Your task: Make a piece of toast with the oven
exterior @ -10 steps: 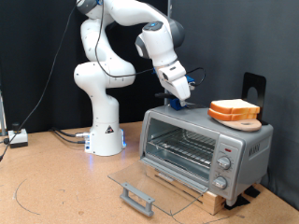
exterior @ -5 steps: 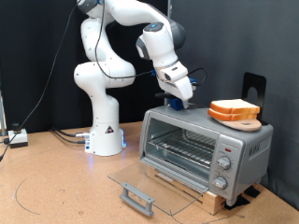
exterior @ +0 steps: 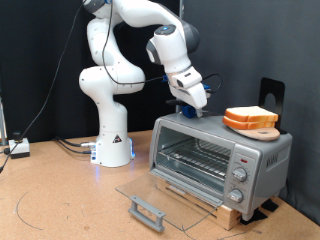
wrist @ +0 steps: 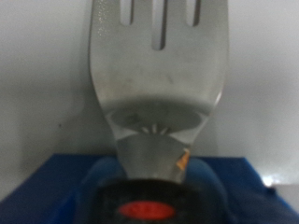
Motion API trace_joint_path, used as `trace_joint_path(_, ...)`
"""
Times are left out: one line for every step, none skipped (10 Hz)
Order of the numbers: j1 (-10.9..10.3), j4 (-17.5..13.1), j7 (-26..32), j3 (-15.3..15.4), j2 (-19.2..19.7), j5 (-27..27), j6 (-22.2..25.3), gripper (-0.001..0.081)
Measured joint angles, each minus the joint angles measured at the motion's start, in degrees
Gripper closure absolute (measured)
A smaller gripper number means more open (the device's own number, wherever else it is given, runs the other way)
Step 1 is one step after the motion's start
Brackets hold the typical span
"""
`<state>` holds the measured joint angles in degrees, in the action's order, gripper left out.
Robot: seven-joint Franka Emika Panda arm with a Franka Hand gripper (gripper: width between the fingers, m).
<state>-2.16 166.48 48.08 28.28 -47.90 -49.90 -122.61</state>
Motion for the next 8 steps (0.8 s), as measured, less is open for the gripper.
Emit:
trace_joint_path(0.1, 0.0, 0.0, 0.0, 0.0, 0.0, 0.0, 0.0116)
trace_joint_path(0.2, -0.1, 0.0, 0.0, 0.0, 0.0, 0.1, 0.0251)
trace_joint_path(0.2, -0.1, 0.0, 0.0, 0.0, 0.0, 0.1, 0.0251)
trace_joint_path(0.3, -0.1, 0.0, 0.0, -0.1, 0.0, 0.2, 0.0410)
trace_joint_path(0.3, -0.1, 0.0, -0.1, -0.1, 0.0, 0.3, 0.0409)
trace_joint_path(0.3, -0.1, 0.0, -0.2, -0.2, 0.0, 0.6, 0.0409)
trace_joint_path(0.3, -0.1, -0.1, -0.4, -0.5, 0.0, 0.7, 0.0409)
trace_joint_path(0.3, -0.2, -0.4, -0.8, -0.9, 0.0, 0.8, 0.0409)
